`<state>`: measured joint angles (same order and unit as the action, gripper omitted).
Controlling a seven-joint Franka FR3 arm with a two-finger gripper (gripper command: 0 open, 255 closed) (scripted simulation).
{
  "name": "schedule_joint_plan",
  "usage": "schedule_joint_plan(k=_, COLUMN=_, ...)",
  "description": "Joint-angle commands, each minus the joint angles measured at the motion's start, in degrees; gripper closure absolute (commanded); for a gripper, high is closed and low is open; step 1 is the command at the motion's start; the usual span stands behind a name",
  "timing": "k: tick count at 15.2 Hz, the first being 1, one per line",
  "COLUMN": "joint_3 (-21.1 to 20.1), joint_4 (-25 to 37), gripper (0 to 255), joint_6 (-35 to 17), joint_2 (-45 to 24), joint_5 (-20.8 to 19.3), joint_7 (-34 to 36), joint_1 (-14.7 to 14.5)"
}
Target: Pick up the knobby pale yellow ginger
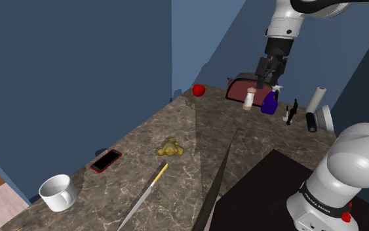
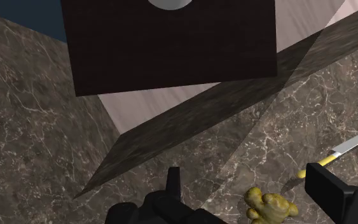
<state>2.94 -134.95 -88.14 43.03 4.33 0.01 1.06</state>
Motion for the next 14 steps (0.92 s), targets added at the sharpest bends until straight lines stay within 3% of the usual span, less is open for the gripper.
schedule_joint_plan(k=1, joint_3=0.0, joint_4=0.0, gripper=0, joint_6=0.0, joint_2=0.0, joint_5=0.0, joint_7=0.0, joint_1=0.0)
schedule_joint_plan(k=8, joint_3=-0.04, joint_4=-10.43, gripper=0, joint_6=-17.82, joint_2=-3.55, joint_5=1.71, joint_7=-4.92, joint_1=-2.45)
schedule_joint_plan(k=14, joint_3=0.01, joint_4=-15.79, gripper=0, joint_6=-34.06, joint_2=-11.18, joint_5=4.2, joint_7=-9.83, joint_1=-5.31)
